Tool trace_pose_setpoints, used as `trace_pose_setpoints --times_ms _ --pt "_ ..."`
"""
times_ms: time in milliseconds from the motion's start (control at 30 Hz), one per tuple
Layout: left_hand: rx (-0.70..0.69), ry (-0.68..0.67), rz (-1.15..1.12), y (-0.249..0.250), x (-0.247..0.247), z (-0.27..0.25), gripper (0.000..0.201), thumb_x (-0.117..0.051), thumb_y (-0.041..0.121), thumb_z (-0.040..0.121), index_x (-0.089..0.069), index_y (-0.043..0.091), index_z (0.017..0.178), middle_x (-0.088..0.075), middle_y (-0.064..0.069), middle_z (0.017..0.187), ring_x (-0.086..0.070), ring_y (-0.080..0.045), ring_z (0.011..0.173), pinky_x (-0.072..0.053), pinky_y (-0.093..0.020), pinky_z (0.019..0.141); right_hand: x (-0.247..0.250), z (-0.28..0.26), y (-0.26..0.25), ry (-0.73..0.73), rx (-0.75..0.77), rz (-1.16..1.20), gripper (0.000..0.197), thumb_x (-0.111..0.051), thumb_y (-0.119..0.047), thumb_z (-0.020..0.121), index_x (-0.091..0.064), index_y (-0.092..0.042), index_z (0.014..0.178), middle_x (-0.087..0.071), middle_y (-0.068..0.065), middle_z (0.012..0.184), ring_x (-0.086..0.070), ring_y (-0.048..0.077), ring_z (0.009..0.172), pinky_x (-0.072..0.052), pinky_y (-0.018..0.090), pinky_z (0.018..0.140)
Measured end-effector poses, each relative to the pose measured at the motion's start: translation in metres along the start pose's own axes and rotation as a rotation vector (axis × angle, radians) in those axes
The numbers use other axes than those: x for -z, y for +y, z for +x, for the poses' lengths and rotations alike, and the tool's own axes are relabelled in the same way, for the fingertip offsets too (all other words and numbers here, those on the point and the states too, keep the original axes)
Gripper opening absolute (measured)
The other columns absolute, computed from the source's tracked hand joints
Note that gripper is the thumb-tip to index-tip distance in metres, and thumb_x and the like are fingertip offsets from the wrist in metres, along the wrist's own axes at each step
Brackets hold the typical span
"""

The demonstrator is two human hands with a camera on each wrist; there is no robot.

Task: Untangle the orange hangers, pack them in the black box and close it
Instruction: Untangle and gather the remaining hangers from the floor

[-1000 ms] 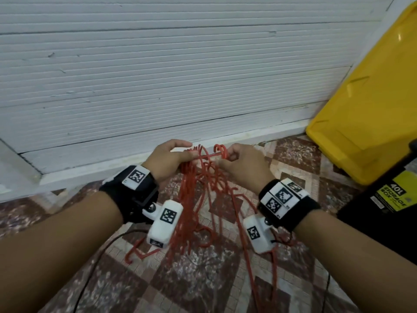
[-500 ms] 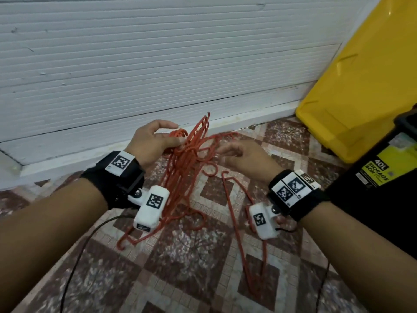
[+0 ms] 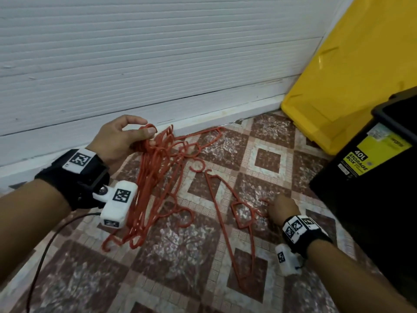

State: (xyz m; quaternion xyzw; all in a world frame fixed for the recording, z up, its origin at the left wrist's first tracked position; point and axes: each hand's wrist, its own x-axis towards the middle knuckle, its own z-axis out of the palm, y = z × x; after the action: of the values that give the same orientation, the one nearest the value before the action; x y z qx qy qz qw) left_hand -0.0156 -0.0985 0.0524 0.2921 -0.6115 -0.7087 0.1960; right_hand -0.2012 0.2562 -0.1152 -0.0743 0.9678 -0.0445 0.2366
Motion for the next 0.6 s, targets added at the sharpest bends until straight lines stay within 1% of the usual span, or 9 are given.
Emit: trace_pose_setpoints --times_ms 67,133,200,267,333,367,433,500,600 --pt "0.029 -0.005 -0.041 0.003 0.006 0.001 0.02 -0.069 -0.002 0.082 -0.062 0.012 0.095 -0.066 -0.017 0.084 -0.068 -0.024 0.061 -0.058 -0.032 0.065 0.003 0.004 0.0 -0.027 0.0 0.049 0.035 -0.062 -0.026 0.096 -0.057 -0.009 0.067 -0.064 0.01 0.071 -0.06 0.025 0.064 -0.041 0.028 0.052" --pt "0.053 -0.005 -0.067 0.006 0.011 0.001 0.02 -0.065 -0.005 0.086 -0.061 0.012 0.096 -0.064 -0.016 0.087 -0.066 -0.022 0.062 -0.058 -0.03 0.063 0.014 0.004 -0.001 0.003 0.032 0.14 0.032 -0.061 -0.03 0.096 -0.057 -0.011 0.071 -0.069 0.014 0.078 -0.061 0.024 0.066 -0.04 0.028 0.052" --pt "0.057 -0.009 -0.076 0.01 0.017 0.002 0.021 -0.063 -0.005 0.087 -0.062 0.012 0.099 -0.063 -0.016 0.09 -0.064 -0.021 0.063 -0.057 -0.028 0.062 0.033 0.003 -0.005 0.099 0.074 0.338 0.021 -0.062 -0.026 0.096 -0.055 -0.014 0.08 -0.07 0.015 0.085 -0.061 0.023 0.067 -0.042 0.031 0.055" --pt "0.054 -0.021 -0.084 0.012 0.022 0.002 0.022 -0.063 -0.005 0.086 -0.063 0.012 0.1 -0.062 -0.016 0.091 -0.063 -0.019 0.061 -0.056 -0.027 0.062 0.059 -0.001 -0.015 0.165 0.149 0.564 0.01 -0.063 -0.02 0.097 -0.058 -0.014 0.091 -0.071 0.016 0.092 -0.067 0.026 0.071 -0.052 0.036 0.062" --pt "0.053 -0.017 -0.081 0.013 0.024 0.003 0.022 -0.064 -0.006 0.084 -0.063 0.01 0.1 -0.062 -0.016 0.093 -0.063 -0.018 0.058 -0.056 -0.026 0.061 0.087 -0.011 -0.029 0.149 0.254 0.792 0.005 -0.063 -0.009 0.097 -0.061 -0.013 0.097 -0.071 0.02 0.095 -0.072 0.03 0.076 -0.062 0.046 0.071" --pt "0.054 -0.005 -0.073 0.013 0.023 0.003 0.022 -0.064 -0.006 0.084 -0.063 0.01 0.099 -0.062 -0.016 0.093 -0.062 -0.018 0.056 -0.055 -0.025 0.059 0.1 -0.019 -0.037 0.128 0.322 0.853 0.008 -0.065 -0.007 0.096 -0.063 -0.013 0.101 -0.072 0.022 0.093 -0.073 0.031 0.08 -0.063 0.047 0.074" --pt "0.055 0.032 -0.054 0.013 0.019 0.004 0.02 -0.066 -0.006 0.084 -0.064 0.009 0.097 -0.063 -0.016 0.092 -0.063 -0.017 0.054 -0.055 -0.025 0.056 0.121 -0.034 -0.057 0.059 0.436 0.888 0.016 -0.071 -0.008 0.093 -0.067 -0.014 0.107 -0.072 0.025 0.094 -0.074 0.03 0.087 -0.064 0.041 0.076" --pt "0.053 0.073 -0.025 0.011 0.013 0.004 0.016 -0.067 -0.003 0.084 -0.064 0.009 0.093 -0.065 -0.018 0.092 -0.063 -0.019 0.055 -0.056 -0.029 0.059 0.136 -0.046 -0.079 0.023 0.515 0.885 0.024 -0.075 -0.007 0.089 -0.069 -0.015 0.111 -0.071 0.023 0.094 -0.074 0.026 0.089 -0.064 0.036 0.076" --pt "0.038 0.097 0.018 0.01 0.002 0.002 0.015 -0.068 -0.004 0.082 -0.066 0.009 0.089 -0.065 -0.022 0.087 -0.063 -0.022 0.055 -0.053 -0.034 0.065 0.146 -0.062 -0.114 0.018 0.621 0.847 0.032 -0.08 -0.007 0.085 -0.07 -0.013 0.115 -0.074 0.013 0.092 -0.076 0.024 0.088 -0.064 0.04 0.08"
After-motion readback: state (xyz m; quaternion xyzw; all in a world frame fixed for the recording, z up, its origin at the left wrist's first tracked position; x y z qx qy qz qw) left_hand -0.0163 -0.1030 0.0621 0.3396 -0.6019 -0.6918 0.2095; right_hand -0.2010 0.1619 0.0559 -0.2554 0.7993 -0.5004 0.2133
